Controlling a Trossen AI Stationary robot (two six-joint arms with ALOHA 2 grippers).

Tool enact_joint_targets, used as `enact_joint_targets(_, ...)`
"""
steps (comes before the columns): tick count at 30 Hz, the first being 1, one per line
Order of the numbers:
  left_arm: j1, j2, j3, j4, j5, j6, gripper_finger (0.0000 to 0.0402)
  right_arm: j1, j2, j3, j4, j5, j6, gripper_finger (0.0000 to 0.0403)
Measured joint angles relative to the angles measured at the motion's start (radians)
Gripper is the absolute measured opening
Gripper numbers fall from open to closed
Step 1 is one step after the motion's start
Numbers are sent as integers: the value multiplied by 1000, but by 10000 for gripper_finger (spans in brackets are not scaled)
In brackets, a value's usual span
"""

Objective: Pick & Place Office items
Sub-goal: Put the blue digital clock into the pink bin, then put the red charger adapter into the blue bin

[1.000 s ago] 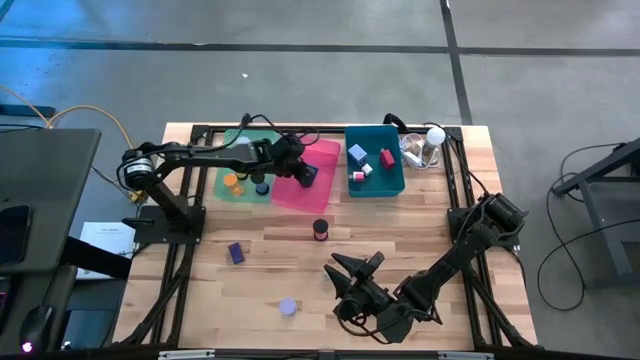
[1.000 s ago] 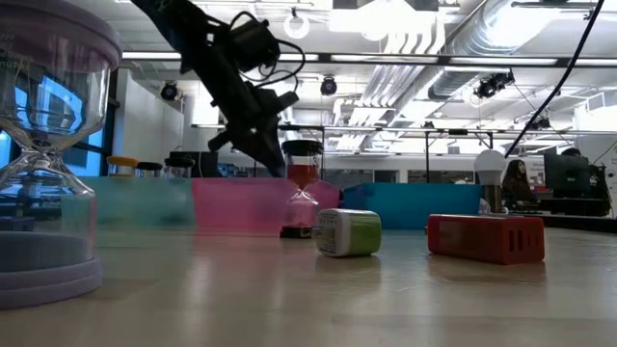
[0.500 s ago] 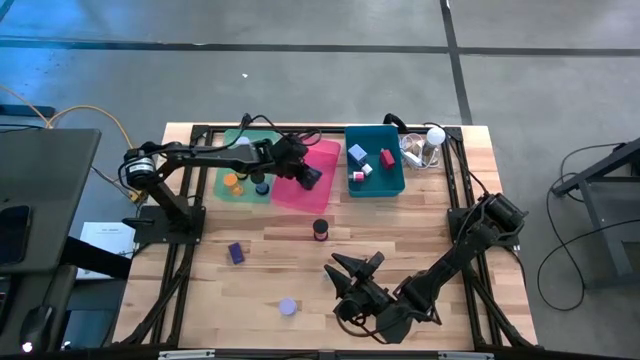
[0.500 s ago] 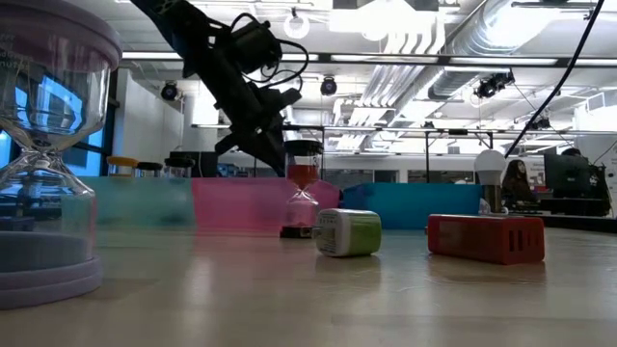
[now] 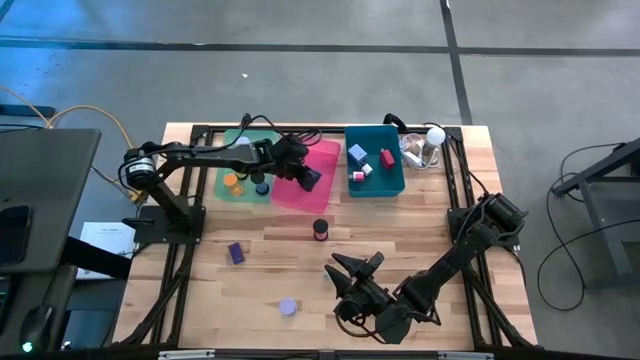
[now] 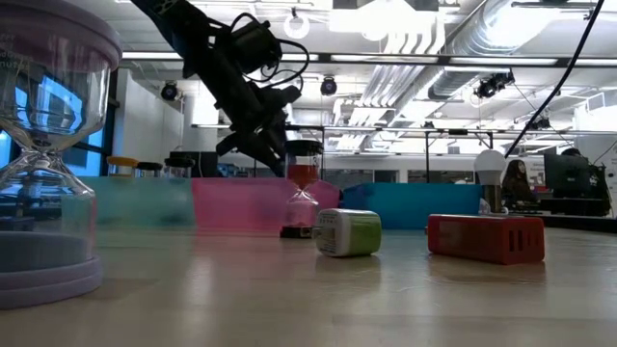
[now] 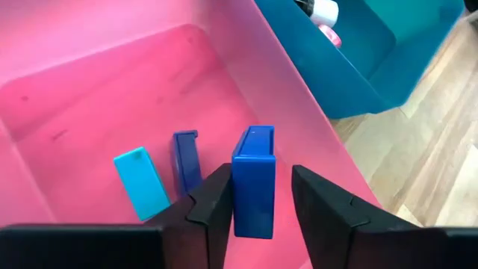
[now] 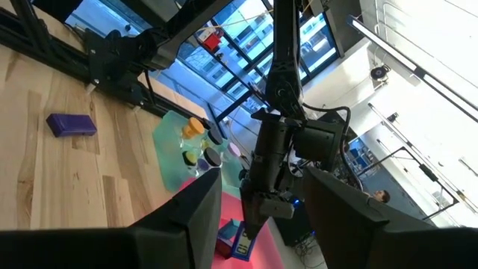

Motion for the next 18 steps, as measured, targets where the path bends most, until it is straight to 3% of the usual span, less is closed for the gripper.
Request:
enact_joint_targets(8, 0, 0, 0, 0, 1, 0, 143, 0, 0, 0, 0, 0, 0, 176)
enact_joint_targets(18, 0, -1, 0, 0, 90, 36, 143, 0, 0, 0, 0, 0, 0, 176)
